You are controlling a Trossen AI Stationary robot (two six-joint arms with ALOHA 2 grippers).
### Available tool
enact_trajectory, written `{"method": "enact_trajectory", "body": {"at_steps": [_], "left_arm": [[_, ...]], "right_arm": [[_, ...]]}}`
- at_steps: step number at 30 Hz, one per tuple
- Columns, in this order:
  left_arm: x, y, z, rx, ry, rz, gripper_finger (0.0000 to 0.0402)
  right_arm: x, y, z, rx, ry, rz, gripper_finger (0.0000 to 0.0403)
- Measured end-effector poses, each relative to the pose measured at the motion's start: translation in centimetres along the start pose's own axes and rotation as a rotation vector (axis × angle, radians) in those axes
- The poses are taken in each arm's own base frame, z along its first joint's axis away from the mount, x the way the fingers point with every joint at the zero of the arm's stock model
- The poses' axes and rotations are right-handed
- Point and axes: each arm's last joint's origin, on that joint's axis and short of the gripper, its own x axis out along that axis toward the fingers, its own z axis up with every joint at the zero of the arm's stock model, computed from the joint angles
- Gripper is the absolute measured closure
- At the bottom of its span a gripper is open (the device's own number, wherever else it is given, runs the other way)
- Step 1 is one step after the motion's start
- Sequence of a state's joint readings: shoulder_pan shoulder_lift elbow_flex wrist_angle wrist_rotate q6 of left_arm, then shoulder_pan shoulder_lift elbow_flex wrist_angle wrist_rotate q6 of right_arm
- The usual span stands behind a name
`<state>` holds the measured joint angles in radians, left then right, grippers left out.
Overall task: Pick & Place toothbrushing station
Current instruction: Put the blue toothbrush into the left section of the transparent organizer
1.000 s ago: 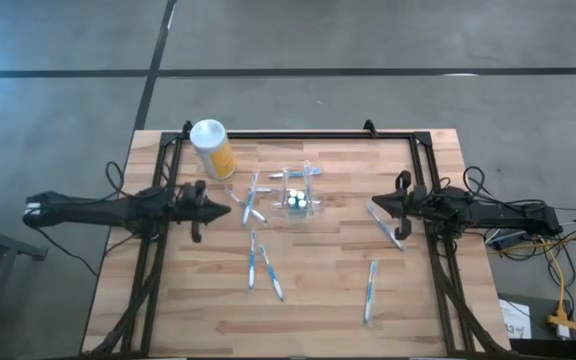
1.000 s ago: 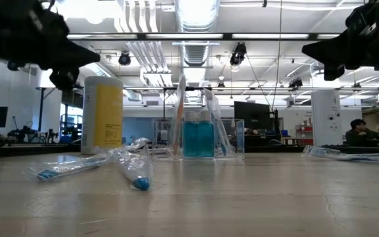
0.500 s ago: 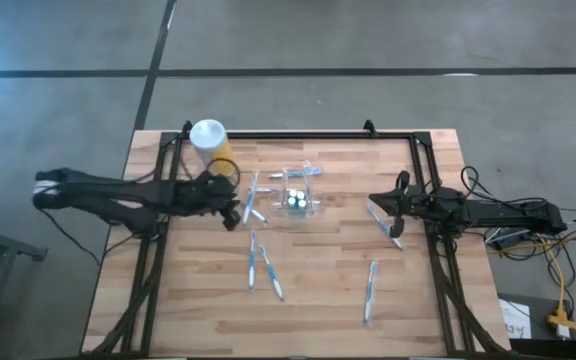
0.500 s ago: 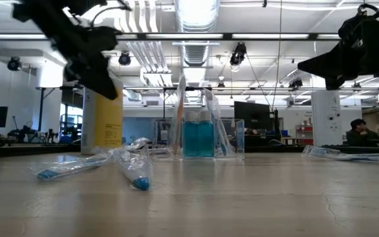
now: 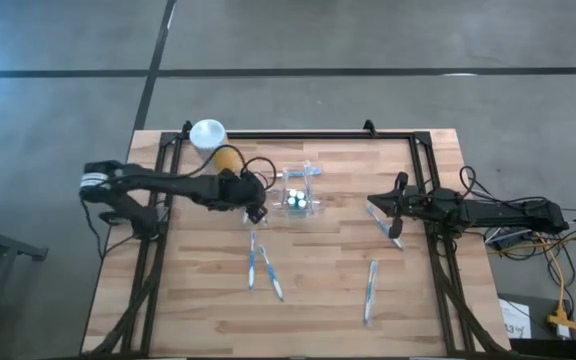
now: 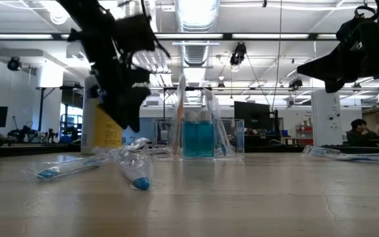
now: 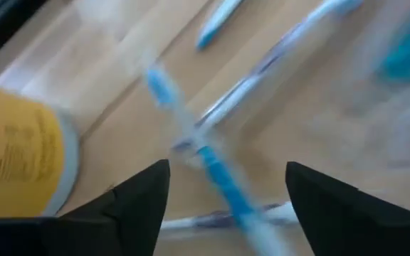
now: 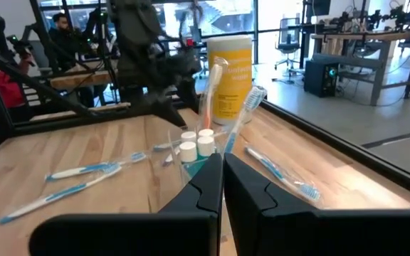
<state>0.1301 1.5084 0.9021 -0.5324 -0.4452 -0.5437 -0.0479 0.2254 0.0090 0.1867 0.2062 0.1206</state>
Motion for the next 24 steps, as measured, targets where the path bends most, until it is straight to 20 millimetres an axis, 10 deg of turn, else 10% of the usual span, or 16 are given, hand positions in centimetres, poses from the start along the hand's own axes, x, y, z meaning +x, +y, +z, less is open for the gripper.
{"method": "enact_trajectory", "body": {"at_steps": [24], "left_arm": [[5.4,1.1,-0.6,0.030,0.138,0.039,0.0150]], "right_arm": [[0.0,0.0,0.0,-0.019,-0.003,-0.004,0.0392]]}}
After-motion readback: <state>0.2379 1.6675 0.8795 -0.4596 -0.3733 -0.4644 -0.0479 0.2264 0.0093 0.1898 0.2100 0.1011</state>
